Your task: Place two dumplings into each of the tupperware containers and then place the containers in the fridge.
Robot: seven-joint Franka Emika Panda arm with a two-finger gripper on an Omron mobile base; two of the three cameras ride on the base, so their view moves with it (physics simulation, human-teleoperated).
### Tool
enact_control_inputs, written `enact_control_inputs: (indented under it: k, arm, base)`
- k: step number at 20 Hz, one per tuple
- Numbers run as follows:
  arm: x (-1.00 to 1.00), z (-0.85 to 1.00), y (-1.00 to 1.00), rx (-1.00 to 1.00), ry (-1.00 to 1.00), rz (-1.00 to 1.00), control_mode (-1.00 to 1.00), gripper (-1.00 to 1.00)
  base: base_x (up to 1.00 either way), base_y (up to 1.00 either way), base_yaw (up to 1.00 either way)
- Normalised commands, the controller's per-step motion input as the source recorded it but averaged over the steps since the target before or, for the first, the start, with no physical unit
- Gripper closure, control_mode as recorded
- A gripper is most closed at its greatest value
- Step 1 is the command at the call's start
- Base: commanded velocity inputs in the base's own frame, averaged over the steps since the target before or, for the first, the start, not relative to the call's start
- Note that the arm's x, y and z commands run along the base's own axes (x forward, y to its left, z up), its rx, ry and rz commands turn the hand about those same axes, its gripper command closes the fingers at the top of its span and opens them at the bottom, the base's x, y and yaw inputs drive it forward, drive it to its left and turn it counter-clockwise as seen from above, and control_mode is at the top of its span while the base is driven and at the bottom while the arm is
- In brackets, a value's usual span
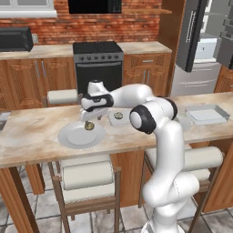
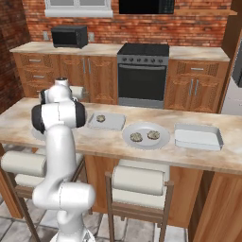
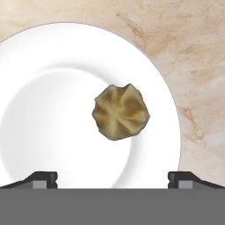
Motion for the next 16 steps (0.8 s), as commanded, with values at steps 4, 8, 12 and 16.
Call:
enact_control_inputs:
  k: [4, 8, 12, 16]
  arm:
    - [0.17, -0.25, 0.14, -0.01, 0.00, -0.03, -1.00, -1.00]
    - [0.12, -0.18, 0.11, 0.00, 0.00, -0.02, -1.00, -1.00]
    - [0.14, -0.23, 0.05, 0.00, 0.00, -0.01, -1.00, -1.00]
    - [0.10, -0.23, 0.00, 0.00, 0.00, 0.00, -1.00, -1.00]
  base:
    - [0.00, 0.00, 0.00]
    - [0.00, 0.00, 0.00]
    - [0.00, 0.00, 0.00]
    - [0.00, 0.00, 0.00]
